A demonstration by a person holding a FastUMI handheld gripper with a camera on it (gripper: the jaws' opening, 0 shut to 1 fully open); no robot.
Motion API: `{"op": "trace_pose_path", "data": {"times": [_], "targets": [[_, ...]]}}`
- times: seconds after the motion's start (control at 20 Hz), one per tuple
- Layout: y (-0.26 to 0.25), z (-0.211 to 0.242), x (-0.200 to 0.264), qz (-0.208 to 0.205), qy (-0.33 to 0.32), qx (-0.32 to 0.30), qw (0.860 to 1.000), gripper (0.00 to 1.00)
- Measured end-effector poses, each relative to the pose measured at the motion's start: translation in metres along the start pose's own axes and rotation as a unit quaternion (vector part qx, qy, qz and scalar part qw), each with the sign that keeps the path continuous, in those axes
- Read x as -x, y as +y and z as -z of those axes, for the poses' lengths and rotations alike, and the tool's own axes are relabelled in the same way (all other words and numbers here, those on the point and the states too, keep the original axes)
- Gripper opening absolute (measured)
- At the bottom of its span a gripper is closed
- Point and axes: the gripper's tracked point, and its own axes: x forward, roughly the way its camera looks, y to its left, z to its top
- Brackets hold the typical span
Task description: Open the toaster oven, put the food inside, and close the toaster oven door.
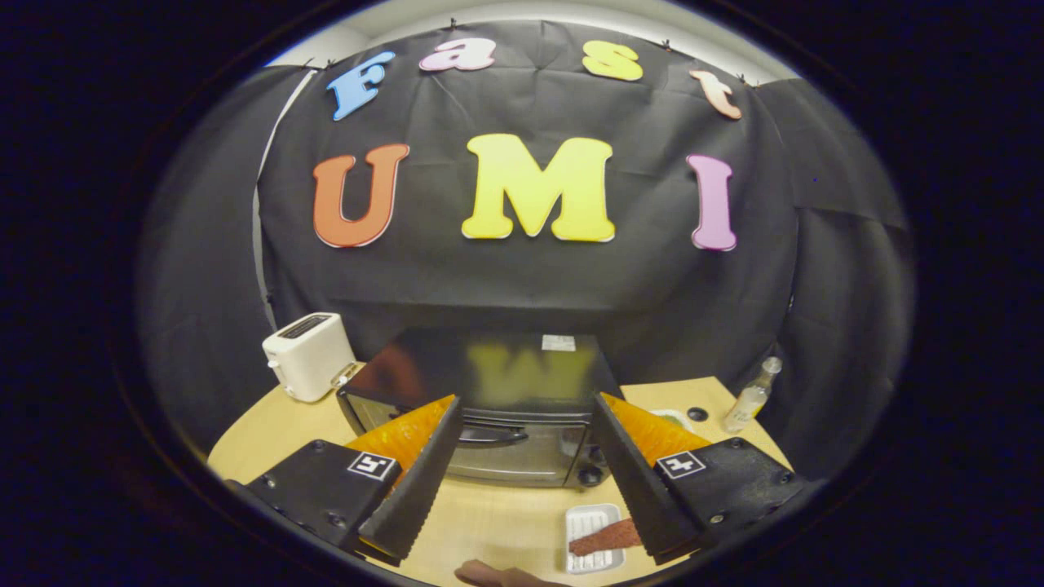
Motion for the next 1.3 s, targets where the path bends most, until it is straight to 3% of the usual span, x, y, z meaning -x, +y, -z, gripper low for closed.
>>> {"op": "trace_pose_path", "data": {"times": [0.25,0.5,0.85,1.3], "targets": [[0.035,0.021,-0.048,-0.030,0.032,-0.004,0.999,1.00],[0.045,0.026,-0.068,-0.014,0.040,-0.001,0.999,1.00],[0.045,0.032,-0.055,-0.002,0.022,-0.014,1.000,1.00],[0.048,0.068,-0.006,0.013,0.004,0.017,1.000,1.00]]}}
